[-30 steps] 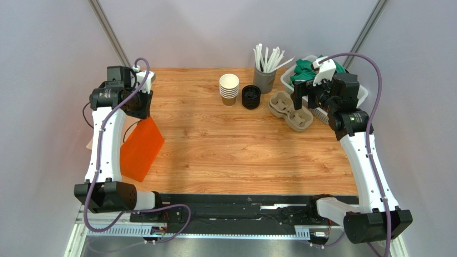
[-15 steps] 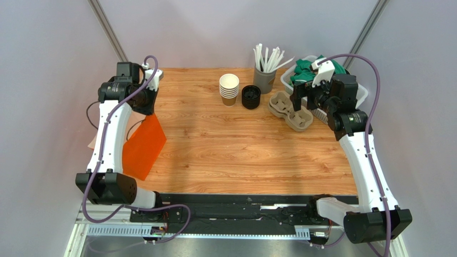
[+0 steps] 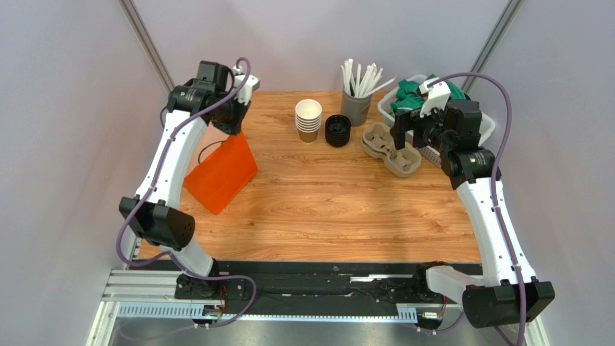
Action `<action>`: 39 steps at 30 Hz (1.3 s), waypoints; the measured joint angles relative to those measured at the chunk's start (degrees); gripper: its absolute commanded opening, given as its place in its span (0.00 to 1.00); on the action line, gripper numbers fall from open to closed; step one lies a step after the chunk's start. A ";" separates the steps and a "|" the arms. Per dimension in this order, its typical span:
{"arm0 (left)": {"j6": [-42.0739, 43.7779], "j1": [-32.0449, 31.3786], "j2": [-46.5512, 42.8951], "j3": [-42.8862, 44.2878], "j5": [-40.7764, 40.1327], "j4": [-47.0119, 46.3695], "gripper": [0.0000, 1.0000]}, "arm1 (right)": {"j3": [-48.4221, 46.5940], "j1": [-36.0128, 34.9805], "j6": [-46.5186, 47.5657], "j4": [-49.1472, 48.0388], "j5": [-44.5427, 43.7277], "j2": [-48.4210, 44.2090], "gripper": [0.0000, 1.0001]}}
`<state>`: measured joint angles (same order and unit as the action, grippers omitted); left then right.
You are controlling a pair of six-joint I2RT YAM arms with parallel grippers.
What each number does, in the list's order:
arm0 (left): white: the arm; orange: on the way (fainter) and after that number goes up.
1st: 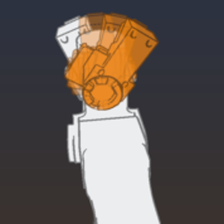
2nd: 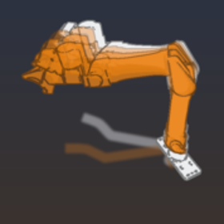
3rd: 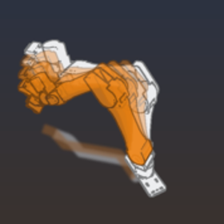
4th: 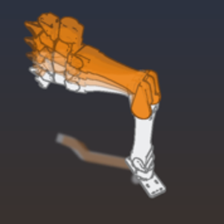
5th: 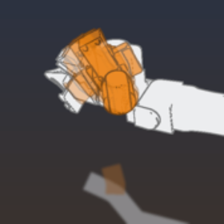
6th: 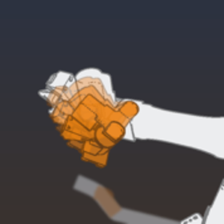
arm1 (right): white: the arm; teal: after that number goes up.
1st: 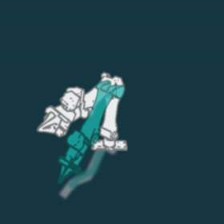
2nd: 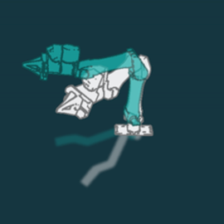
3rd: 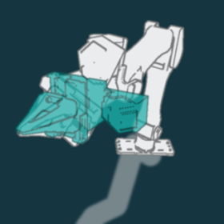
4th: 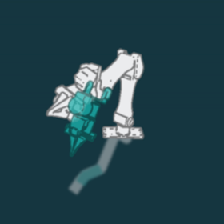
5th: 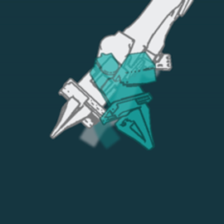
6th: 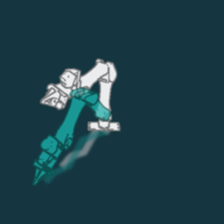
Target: Pack the takeout coffee
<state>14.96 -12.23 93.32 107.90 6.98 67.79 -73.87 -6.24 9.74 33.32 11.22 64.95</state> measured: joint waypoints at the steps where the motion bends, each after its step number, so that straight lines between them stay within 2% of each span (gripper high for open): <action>1: -0.28 -1.03 1.18 1.44 0.24 -0.07 0.04 | 0.00 0.00 0.00 -0.04 -0.02 0.00 0.99; 10: -0.76 -6.93 10.73 15.34 2.10 0.85 0.04 | 0.83 0.00 0.00 -1.01 -0.24 -0.02 0.99; 18: -1.38 -12.52 15.43 18.53 2.60 1.68 0.04 | 1.31 0.00 0.02 -1.33 -0.68 -0.02 0.99; 23: -1.40 -16.46 18.58 23.50 2.40 1.88 0.04 | 1.75 0.00 0.04 -1.49 -0.74 -0.02 0.99; 25: -1.40 -17.35 19.32 25.09 2.36 1.88 0.07 | 1.84 0.00 0.04 -1.51 -0.81 -0.02 0.99; 28: -1.38 -18.32 20.11 26.62 2.36 1.84 0.34 | 1.84 0.00 0.04 -1.53 -0.81 -0.02 0.99; 29: -1.51 -18.47 20.37 26.93 2.36 1.81 0.53 | 1.84 0.00 0.04 -1.55 -0.81 -0.02 0.99; 30: -1.81 -18.49 20.65 27.15 2.38 1.81 0.61 | 1.86 0.00 0.04 -1.55 -0.81 -0.02 0.99; 32: -1.86 -18.49 21.22 27.58 2.34 1.81 0.73 | 1.86 0.00 0.04 -1.62 -0.81 -0.02 0.99; 38: -2.32 -18.40 22.08 29.88 2.80 1.88 0.98 | 2.58 0.00 -0.28 -3.28 -0.85 0.02 0.99; 39: -2.21 -18.40 22.08 30.84 3.17 1.90 0.98 | 2.86 0.00 -0.50 -3.69 -0.94 0.11 0.99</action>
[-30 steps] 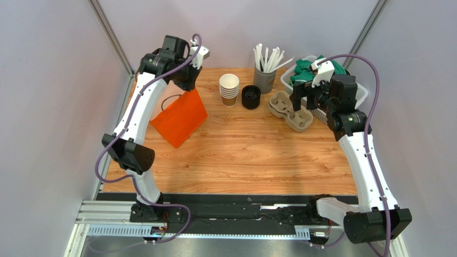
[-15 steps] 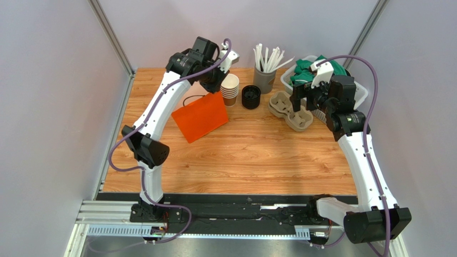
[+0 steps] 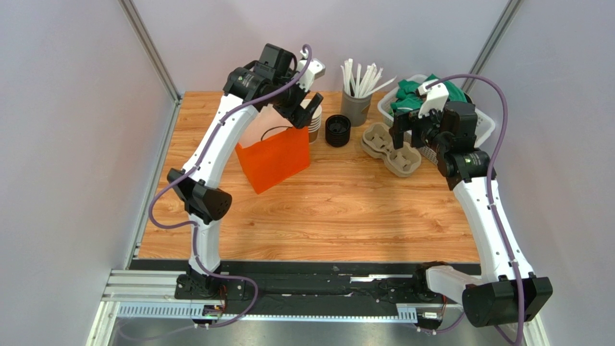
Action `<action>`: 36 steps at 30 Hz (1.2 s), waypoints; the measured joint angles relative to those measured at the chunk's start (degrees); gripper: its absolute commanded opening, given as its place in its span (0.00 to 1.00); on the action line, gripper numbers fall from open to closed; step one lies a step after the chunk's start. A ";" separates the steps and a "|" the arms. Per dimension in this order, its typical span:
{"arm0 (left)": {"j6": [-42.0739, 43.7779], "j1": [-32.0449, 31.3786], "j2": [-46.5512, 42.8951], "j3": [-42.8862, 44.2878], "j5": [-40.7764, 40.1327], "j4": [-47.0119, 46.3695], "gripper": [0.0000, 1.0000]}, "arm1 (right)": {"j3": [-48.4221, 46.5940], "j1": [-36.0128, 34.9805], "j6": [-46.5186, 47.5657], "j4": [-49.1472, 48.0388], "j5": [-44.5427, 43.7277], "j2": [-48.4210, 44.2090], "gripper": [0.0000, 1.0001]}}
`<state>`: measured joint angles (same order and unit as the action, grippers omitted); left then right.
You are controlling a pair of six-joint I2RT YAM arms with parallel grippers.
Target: Pack the takeout coffee
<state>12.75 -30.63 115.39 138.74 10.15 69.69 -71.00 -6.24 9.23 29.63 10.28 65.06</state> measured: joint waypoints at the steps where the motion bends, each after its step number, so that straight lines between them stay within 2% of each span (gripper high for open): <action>1: 0.20 0.00 -0.13 0.94 0.37 -0.13 0.98 | 0.20 0.00 -0.52 -0.39 -0.33 0.20 0.99; 6: 1.16 0.00 -3.30 2.47 1.29 -0.85 0.99 | 0.74 -0.02 -4.59 -1.92 -2.40 2.16 0.97; 9: 2.16 0.13 -8.63 0.07 0.24 -2.93 0.99 | 0.74 0.00 -9.57 -2.58 -4.15 4.59 0.94; 11: 2.75 0.72 -14.34 -4.66 -0.55 -4.90 0.99 | 0.74 0.00 -12.98 -2.51 -5.42 6.21 0.90; 14: 3.21 2.78 -22.67 -12.07 -1.27 -7.39 0.99 | 0.94 -0.02 -18.43 -2.51 -8.44 8.90 0.89; 21: 3.26 12.79 -36.04 -30.67 -3.50 -14.75 0.99 | 2.08 -0.07 -28.22 -0.48 -15.52 14.73 0.89; 27: 4.31 14.21 -40.98 -42.73 -6.08 -18.64 0.99 | 1.79 -0.39 -33.59 2.12 -17.53 21.00 0.88; 36: 5.18 15.41 -43.15 -45.99 -7.23 -21.62 0.99 | -2.16 -2.40 -39.15 4.20 -20.94 29.18 0.85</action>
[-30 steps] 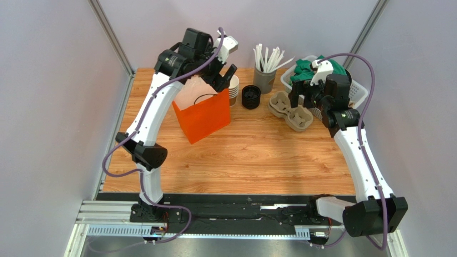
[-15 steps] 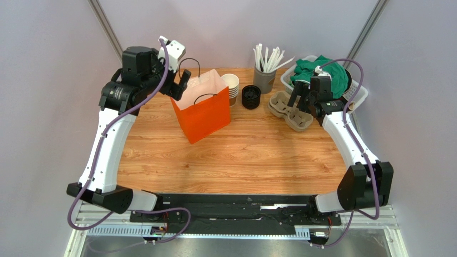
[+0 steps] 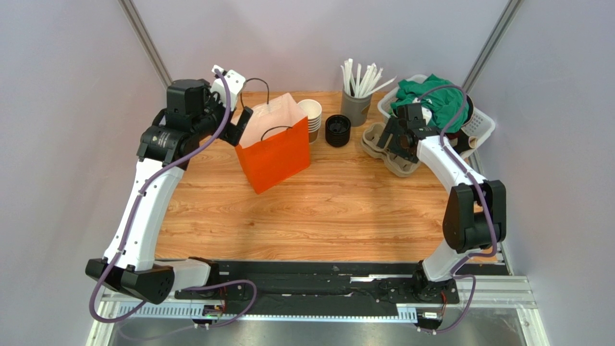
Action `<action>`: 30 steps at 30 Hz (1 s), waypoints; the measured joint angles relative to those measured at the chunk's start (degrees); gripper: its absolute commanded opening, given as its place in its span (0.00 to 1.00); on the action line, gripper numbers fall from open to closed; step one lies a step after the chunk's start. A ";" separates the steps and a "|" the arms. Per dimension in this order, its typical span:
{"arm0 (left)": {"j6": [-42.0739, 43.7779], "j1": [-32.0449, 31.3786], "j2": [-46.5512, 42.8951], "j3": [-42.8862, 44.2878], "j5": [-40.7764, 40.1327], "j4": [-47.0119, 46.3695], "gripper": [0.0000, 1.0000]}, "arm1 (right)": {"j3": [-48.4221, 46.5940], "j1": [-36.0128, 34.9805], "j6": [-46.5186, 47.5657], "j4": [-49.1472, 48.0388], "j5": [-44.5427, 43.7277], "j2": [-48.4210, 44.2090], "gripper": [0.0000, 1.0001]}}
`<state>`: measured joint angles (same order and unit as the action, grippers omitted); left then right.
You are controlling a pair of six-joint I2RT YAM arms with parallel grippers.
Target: Pack the takeout coffee
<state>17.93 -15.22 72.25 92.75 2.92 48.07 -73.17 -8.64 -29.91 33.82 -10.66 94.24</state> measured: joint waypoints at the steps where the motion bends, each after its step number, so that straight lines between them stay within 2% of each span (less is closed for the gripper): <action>1: 0.00 0.07 -0.04 -0.28 0.02 -0.42 0.99 | -0.24 -0.15 -0.44 -0.04 -0.39 0.33 0.84; 21: 1.11 1.31 -0.26 -3.54 1.55 -2.82 0.99 | -3.32 -2.23 -4.35 -3.63 -8.15 8.87 0.73; 25: 1.40 1.68 -0.26 -3.93 1.86 -2.97 0.99 | -3.74 -2.91 -4.35 -4.63 -9.05 9.55 0.63; 27: 1.51 1.79 -0.26 -3.96 2.16 -2.99 0.99 | -3.82 -3.13 -4.35 -5.16 -9.44 10.10 0.54; 29: 1.51 1.81 -0.26 -3.96 2.51 -3.02 0.99 | -3.82 -3.37 -4.15 -5.44 -9.88 10.51 0.52; 30: 1.51 1.81 -0.26 -4.00 2.64 -3.02 0.99 | -3.80 -3.52 -4.09 -5.51 -10.21 10.60 0.47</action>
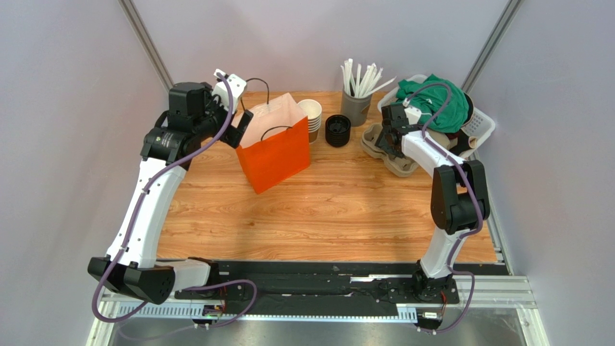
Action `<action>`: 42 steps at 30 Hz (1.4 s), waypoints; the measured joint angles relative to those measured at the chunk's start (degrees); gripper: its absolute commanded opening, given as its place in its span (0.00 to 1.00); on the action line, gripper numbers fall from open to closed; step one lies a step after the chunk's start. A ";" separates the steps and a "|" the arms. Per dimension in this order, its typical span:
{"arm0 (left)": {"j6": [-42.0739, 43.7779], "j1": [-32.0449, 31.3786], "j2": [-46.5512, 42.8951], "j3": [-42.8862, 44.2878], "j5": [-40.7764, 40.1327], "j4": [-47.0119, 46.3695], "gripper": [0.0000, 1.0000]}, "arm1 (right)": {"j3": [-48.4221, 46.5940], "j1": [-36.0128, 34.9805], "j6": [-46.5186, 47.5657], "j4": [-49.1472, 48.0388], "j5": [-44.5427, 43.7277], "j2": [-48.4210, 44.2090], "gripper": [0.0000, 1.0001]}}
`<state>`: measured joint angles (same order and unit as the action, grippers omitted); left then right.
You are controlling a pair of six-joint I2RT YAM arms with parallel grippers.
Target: Pack the takeout coffee
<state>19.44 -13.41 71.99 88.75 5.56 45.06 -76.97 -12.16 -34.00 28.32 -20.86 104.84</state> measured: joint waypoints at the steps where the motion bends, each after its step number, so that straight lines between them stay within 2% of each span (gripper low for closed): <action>1: 0.00 0.02 0.00 -0.04 0.13 -0.02 0.99 | 0.04 -0.11 0.09 -0.07 -0.31 0.00 0.45; 5: -0.04 0.04 -0.04 -0.83 0.68 -0.57 0.99 | 0.50 -0.90 1.22 -1.70 -2.16 -0.09 0.35; 7: -0.17 0.07 -0.04 -1.38 1.09 -0.79 0.99 | 1.29 -1.53 2.29 -2.78 -3.37 -0.42 0.33; 29: -1.07 0.07 -0.20 -3.23 3.52 -1.22 0.99 | 1.55 -2.91 11.69 -3.48 -7.17 -9.66 0.31; 36: -1.16 0.07 -0.33 -4.07 3.82 -1.31 0.99 | 1.46 -2.93 12.28 -3.61 -7.69 -8.55 0.31; 42: -1.16 0.07 -1.11 -4.85 3.89 -1.53 0.99 | 0.92 -2.93 12.35 -3.72 -8.66 -3.76 0.31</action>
<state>18.28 -13.34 70.87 83.90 9.45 43.53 -76.05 -15.09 -21.65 24.60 -29.52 101.08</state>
